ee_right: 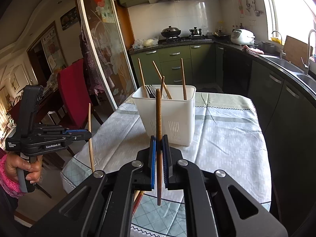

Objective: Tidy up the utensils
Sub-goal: 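Lower both chopsticks into the white holder and open both tools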

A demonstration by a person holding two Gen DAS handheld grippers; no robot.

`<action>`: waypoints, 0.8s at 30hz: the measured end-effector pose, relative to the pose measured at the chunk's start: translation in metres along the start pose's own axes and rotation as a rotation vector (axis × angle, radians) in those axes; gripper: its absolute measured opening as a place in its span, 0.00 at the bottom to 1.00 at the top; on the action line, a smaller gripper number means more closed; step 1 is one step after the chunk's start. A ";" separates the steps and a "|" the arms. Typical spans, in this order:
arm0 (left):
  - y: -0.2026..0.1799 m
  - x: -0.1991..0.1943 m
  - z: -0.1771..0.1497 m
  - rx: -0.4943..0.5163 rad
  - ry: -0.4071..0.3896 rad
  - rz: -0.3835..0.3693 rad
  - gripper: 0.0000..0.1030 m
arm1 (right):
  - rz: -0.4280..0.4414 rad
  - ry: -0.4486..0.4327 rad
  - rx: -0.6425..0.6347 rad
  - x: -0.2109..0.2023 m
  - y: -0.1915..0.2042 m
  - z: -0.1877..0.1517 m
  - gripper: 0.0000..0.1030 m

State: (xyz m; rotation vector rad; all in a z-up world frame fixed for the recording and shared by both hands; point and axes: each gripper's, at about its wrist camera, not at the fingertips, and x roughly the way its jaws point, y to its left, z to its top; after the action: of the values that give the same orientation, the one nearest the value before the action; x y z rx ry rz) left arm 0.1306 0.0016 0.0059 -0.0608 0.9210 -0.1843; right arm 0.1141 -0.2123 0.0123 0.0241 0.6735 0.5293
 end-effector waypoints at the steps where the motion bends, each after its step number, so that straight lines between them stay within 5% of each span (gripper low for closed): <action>1: -0.001 -0.002 0.001 0.001 -0.007 -0.002 0.06 | 0.000 -0.003 -0.003 -0.001 0.001 0.002 0.07; 24: -0.015 -0.030 0.040 0.019 -0.106 -0.054 0.06 | 0.006 -0.072 -0.010 -0.014 0.001 0.038 0.07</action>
State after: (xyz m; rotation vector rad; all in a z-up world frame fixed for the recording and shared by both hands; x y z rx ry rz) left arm 0.1430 -0.0092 0.0556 -0.0774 0.8123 -0.2376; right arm 0.1277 -0.2125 0.0507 0.0361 0.6005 0.5349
